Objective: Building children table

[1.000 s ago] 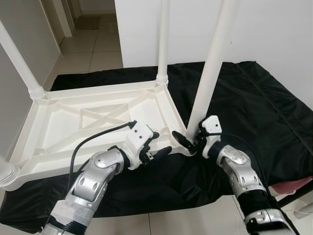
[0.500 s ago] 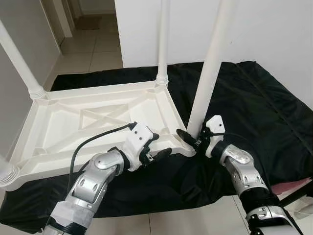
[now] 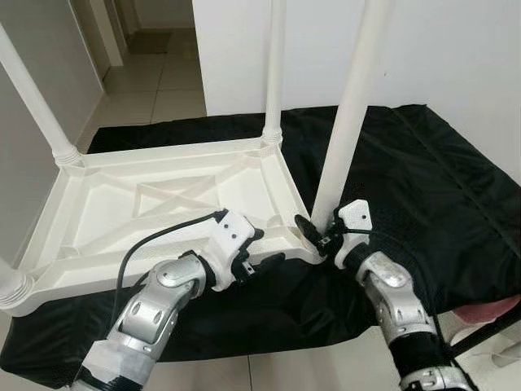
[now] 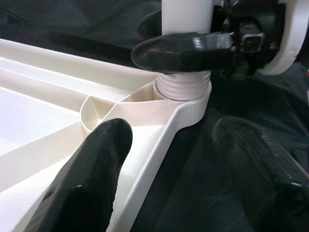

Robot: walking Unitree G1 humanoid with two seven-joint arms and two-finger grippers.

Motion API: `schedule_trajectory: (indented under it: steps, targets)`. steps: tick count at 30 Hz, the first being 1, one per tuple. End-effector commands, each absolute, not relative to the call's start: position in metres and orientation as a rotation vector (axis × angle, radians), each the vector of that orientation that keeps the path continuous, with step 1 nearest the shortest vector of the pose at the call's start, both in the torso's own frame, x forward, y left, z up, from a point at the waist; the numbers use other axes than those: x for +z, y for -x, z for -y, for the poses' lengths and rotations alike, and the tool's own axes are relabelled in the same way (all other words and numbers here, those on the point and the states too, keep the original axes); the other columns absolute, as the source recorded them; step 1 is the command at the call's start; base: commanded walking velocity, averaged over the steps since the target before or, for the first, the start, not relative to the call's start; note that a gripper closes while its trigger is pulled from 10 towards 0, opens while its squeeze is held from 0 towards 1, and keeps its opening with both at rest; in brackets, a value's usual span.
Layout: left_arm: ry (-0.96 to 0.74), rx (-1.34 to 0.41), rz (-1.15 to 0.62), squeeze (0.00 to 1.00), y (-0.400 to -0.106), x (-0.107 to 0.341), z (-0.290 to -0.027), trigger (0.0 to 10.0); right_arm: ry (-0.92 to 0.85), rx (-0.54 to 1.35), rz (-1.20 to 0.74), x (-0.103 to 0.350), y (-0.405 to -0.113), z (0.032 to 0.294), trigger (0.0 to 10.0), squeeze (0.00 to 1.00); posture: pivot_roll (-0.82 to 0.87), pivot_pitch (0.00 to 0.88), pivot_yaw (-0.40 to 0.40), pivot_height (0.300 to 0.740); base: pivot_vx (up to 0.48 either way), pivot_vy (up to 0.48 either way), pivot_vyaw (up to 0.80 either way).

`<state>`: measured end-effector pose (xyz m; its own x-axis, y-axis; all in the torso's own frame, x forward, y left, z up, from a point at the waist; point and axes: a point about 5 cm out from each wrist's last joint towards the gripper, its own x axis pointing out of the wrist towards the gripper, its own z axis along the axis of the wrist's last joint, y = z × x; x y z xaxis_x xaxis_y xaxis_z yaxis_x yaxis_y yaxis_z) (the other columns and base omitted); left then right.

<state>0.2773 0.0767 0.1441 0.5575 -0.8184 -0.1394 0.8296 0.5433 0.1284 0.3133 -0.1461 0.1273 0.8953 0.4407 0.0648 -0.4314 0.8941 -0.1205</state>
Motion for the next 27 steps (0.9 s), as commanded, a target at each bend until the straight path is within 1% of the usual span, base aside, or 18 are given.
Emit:
schedule_trajectory:
  steps: [1, 2, 4, 6, 8, 9, 10, 12, 14, 20, 24, 25, 27]
  targets:
    - [-0.189, -1.008, -0.088, 0.00, -0.273, 0.141, -0.077, 10.0, 0.091, 0.377, -0.004, 0.110, -0.305, 0.148, 10.0, 0.00, -0.07, 0.000, 0.037, 0.740, 0.000, 0.000, 0.00]
    - [-0.189, -1.008, -0.088, 0.00, -0.273, 0.141, -0.077, 10.0, 0.091, 0.377, -0.004, 0.110, -0.305, 0.148, 10.0, 0.00, -0.07, 0.000, 0.037, 0.740, 0.000, 0.000, 0.00]
    - [-0.184, -1.009, -0.098, 0.00, -0.271, 0.139, -0.078, 10.0, 0.042, 0.229, -0.026, 0.108, -0.298, 0.147, 10.0, 0.00, -0.07, 0.000, 0.029, 0.740, 0.000, 0.000, 0.00]
    - [-0.184, -1.009, -0.098, 0.00, -0.271, 0.139, -0.078, 10.0, 0.042, 0.229, -0.026, 0.108, -0.298, 0.147, 10.0, 0.00, -0.07, 0.000, 0.029, 0.740, 0.000, 0.000, 0.00]
    - [-0.178, -1.006, -0.106, 0.00, -0.269, 0.138, -0.079, 10.0, 0.017, 0.047, -0.030, 0.107, -0.291, 0.146, 10.0, 0.00, -0.06, 0.000, 0.021, 0.740, 0.000, 0.000, 0.00]
    - [-0.178, -1.006, -0.106, 0.00, -0.269, 0.138, -0.079, 10.0, 0.017, 0.047, -0.030, 0.107, -0.291, 0.146, 10.0, 0.00, -0.06, 0.000, 0.021, 0.740, 0.000, 0.000, 0.00]
    - [-0.175, -1.003, -0.109, 0.00, -0.268, 0.137, -0.079, 10.0, 0.003, -0.018, -0.031, 0.107, -0.288, 0.143, 10.0, 0.00, -0.06, 0.000, 0.020, 0.740, 0.000, 0.000, 0.00]
    - [-0.175, -1.003, -0.109, 0.00, -0.268, 0.137, -0.079, 10.0, 0.003, -0.018, -0.031, 0.107, -0.288, 0.143, 10.0, 0.00, -0.06, 0.000, 0.020, 0.740, 0.000, 0.000, 0.00]
    - [-0.171, -0.999, -0.106, 0.00, -0.268, 0.137, -0.078, 10.0, -0.033, -0.038, -0.020, 0.109, -0.287, 0.127, 10.0, 0.00, -0.05, 0.000, 0.019, 0.740, 0.000, 0.000, 0.00]
    - [-0.167, -0.997, -0.099, 0.00, -0.270, 0.139, -0.077, 10.0, -0.027, -0.066, -0.026, 0.112, -0.291, 0.132, 10.0, 0.00, -0.05, 0.000, 0.016, 0.740, 0.000, 0.000, 0.00]
    - [-0.172, -0.994, -0.095, 0.00, -0.272, 0.140, -0.077, 10.0, -0.009, -0.053, -0.031, 0.114, -0.291, 0.129, 10.0, 0.00, -0.05, 0.000, 0.015, 0.740, 0.000, 0.000, 0.00]
    - [-0.172, -0.990, -0.093, 0.00, -0.273, 0.141, -0.078, 10.0, -0.007, -0.054, -0.035, 0.115, -0.291, 0.127, 10.0, 0.40, -0.05, 0.000, 0.015, 0.740, 0.000, 0.000, 0.00]
    - [-0.170, -0.986, -0.092, 0.00, -0.273, 0.141, -0.078, 10.0, -0.006, -0.062, -0.038, 0.116, -0.291, 0.128, 10.0, 0.40, -0.05, 0.000, 0.009, 0.740, 0.000, 0.000, 0.00]
